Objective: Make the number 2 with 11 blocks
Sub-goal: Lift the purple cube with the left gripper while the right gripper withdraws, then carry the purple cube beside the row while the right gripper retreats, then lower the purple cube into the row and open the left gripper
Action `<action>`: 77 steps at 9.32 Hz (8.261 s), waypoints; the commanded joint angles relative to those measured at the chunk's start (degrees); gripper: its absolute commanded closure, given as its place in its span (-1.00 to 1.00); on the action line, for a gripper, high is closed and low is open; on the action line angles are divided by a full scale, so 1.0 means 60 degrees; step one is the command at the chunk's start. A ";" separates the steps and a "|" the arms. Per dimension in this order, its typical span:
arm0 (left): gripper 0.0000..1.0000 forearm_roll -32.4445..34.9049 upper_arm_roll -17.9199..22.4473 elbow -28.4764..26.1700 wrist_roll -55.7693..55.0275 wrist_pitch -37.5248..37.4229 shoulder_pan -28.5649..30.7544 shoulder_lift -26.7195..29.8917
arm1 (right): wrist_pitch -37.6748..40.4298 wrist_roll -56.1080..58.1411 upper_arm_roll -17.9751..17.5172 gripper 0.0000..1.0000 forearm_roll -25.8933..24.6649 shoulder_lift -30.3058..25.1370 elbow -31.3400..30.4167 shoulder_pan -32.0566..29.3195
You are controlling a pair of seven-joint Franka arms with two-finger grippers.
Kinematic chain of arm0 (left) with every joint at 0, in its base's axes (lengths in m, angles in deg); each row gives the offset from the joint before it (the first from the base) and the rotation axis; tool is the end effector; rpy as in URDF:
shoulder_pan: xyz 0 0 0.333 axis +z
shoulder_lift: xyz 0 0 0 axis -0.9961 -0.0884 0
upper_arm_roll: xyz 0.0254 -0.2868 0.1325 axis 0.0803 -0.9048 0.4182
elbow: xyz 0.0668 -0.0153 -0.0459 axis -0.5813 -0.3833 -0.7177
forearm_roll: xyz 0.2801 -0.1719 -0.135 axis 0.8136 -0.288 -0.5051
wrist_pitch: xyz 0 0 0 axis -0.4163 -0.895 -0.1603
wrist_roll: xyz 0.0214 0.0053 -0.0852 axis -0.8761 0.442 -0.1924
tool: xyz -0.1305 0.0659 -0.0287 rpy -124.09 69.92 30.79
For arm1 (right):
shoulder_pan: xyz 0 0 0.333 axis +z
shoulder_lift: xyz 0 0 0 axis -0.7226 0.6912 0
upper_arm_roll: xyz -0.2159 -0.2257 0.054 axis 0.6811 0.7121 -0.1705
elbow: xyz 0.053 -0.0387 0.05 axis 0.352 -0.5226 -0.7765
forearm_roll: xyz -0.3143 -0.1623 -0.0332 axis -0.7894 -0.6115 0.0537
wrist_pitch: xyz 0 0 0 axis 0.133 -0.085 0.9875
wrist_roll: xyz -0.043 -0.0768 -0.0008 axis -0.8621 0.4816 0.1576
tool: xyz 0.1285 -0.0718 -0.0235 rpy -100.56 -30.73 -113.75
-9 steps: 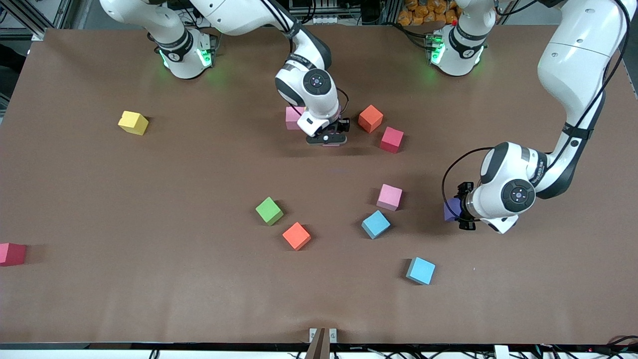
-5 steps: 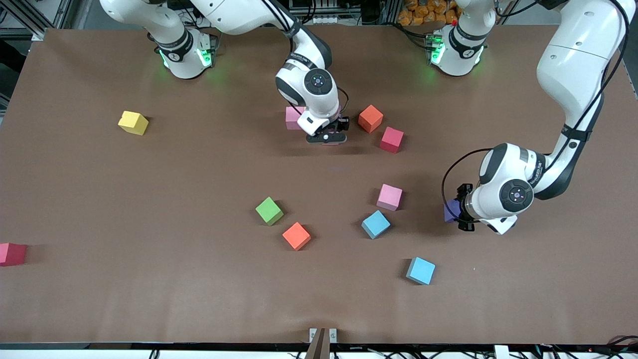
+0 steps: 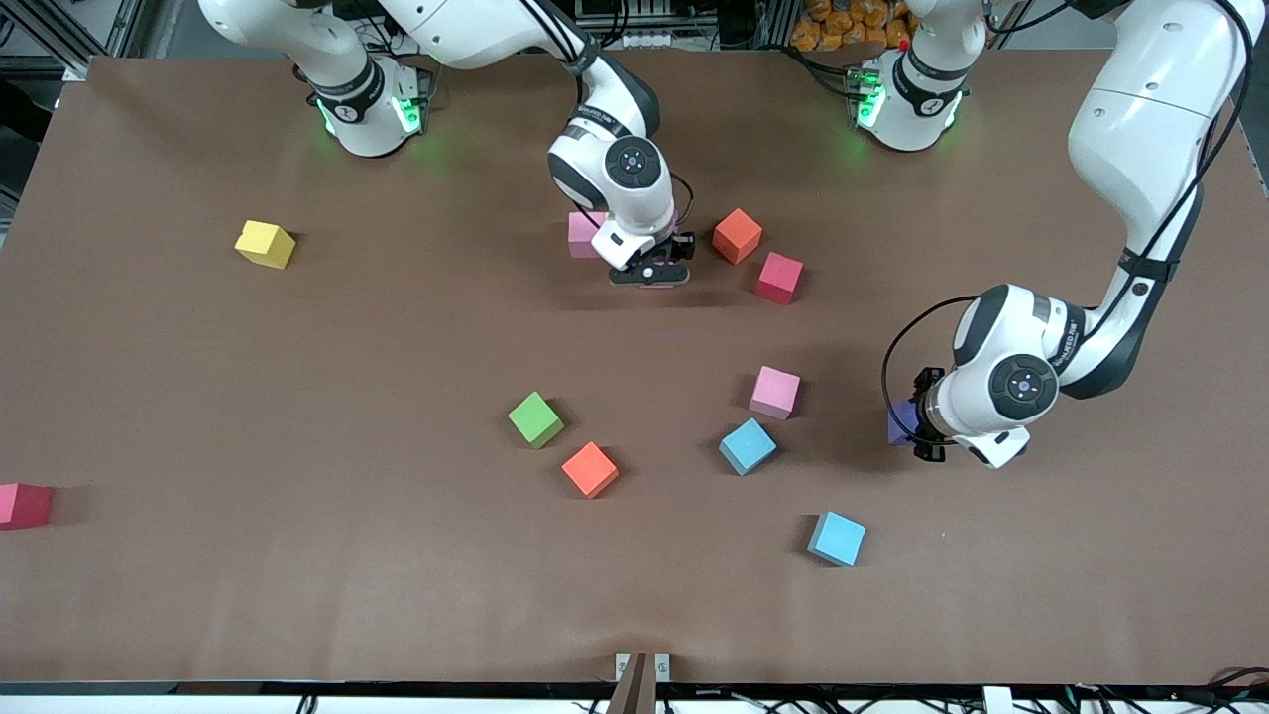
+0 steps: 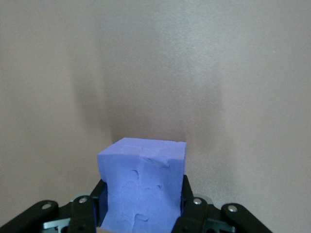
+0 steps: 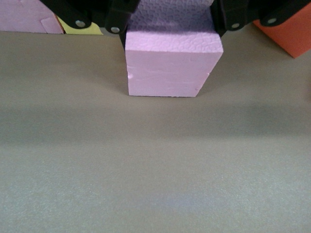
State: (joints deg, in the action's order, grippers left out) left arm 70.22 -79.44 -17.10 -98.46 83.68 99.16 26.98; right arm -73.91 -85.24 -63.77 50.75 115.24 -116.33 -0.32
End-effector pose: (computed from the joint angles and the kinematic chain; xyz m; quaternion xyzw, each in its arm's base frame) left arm 0.6090 -0.0934 0.1957 -0.7594 -0.6472 0.0172 0.0645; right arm 0.3362 0.5243 0.1890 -0.9970 0.0040 0.0598 0.0482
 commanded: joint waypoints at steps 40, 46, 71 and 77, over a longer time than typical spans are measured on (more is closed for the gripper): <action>1.00 0.1661 -0.0718 0.1064 0.4481 -0.0866 -0.6986 -0.0970 | 0.8564 0.9644 0.2224 -1.00 -0.0923 -0.5477 0.2235 -0.7716; 1.00 0.1661 -0.0718 0.0889 0.4276 -0.0881 -0.7161 -0.1000 | 0.8651 0.9597 0.2224 -1.00 -0.1069 -0.5007 0.2879 -0.7702; -1.00 0.1485 -0.0806 0.0800 0.3618 -0.1144 -0.7191 -0.0546 | 0.9032 0.9597 0.2224 -1.00 -0.0996 -0.4773 0.3407 -0.7658; -1.00 0.0929 -0.0748 0.1370 0.3499 -0.1451 -0.6215 0.0419 | 0.9032 0.9597 0.2224 -1.00 -0.0966 -0.4758 0.3495 -0.7644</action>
State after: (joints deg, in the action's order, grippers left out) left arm 77.49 -83.92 -8.91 -77.55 76.53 58.32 26.71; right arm -20.93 -26.71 -50.37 45.05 85.96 -97.12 -46.40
